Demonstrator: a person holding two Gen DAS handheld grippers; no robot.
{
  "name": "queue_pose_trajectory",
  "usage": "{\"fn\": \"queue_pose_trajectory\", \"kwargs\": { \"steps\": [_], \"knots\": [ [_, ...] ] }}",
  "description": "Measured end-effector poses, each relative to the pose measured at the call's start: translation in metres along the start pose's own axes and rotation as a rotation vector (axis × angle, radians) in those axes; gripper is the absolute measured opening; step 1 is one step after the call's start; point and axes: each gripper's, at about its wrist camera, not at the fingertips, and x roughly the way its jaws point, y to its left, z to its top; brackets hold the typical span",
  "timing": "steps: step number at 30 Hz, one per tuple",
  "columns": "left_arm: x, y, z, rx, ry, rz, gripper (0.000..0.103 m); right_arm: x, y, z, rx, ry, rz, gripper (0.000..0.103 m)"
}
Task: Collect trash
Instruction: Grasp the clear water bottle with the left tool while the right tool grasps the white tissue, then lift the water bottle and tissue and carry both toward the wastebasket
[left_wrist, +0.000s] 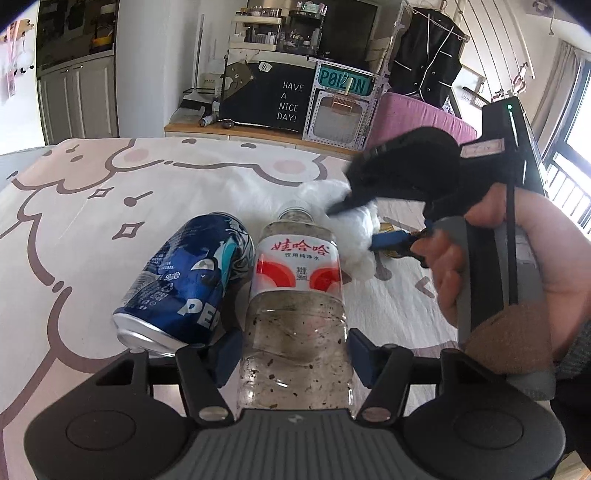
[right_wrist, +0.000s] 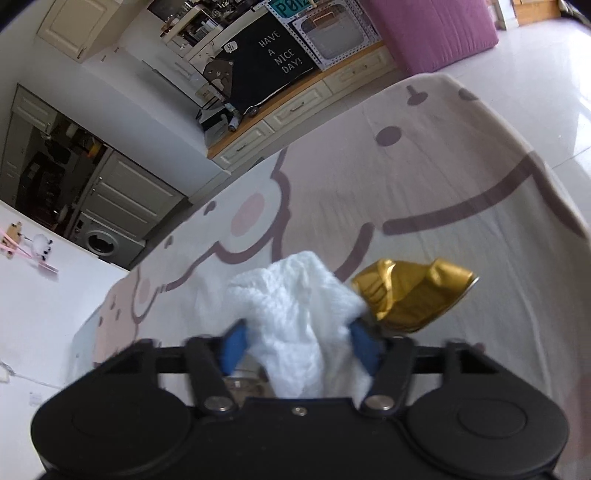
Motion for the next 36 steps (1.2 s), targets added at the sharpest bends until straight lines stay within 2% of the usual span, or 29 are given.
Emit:
{"fn": "queue_pose_trajectory", "kwargs": {
  "steps": [1,4,6,13,18,22,26,29,32,34,36],
  "knots": [
    [0.001,-0.001,0.001,0.002,0.001,0.004,0.062,0.0,-0.002,0.001,-0.013,0.001,-0.012,0.034],
    [0.002,-0.005,0.001,0.012,0.006,0.021,0.062,-0.001,-0.007,0.003,-0.068,0.019,-0.007,0.018],
    [0.001,-0.006,0.001,0.004,0.003,0.03,0.061,-0.004,-0.011,0.003,-0.096,0.035,0.017,0.014],
    [-0.017,-0.01,-0.003,-0.037,-0.034,0.05,0.06,-0.044,-0.016,-0.008,-0.275,0.019,0.066,0.011],
    [-0.031,-0.013,-0.006,-0.049,-0.029,0.057,0.06,-0.086,-0.028,-0.017,-0.386,0.046,0.095,0.011],
    [-0.035,-0.015,-0.012,-0.044,0.002,0.057,0.06,-0.126,-0.046,-0.023,-0.475,0.133,0.093,0.011],
    [-0.031,-0.018,-0.018,-0.035,0.043,0.064,0.061,-0.142,-0.058,-0.039,-0.655,0.268,0.037,0.012],
    [-0.025,-0.021,-0.019,-0.035,0.067,0.071,0.062,-0.137,-0.064,-0.052,-0.727,0.266,0.03,0.02],
    [-0.02,-0.024,-0.018,-0.026,0.077,0.076,0.064,-0.134,-0.06,-0.062,-0.769,0.229,0.041,0.035],
    [-0.017,-0.023,-0.014,-0.036,0.081,0.067,0.069,-0.134,-0.055,-0.07,-0.806,0.203,0.062,0.054],
    [-0.016,-0.022,-0.01,-0.05,0.08,0.065,0.074,-0.131,-0.051,-0.077,-0.824,0.201,0.087,0.066]
  ]
}}
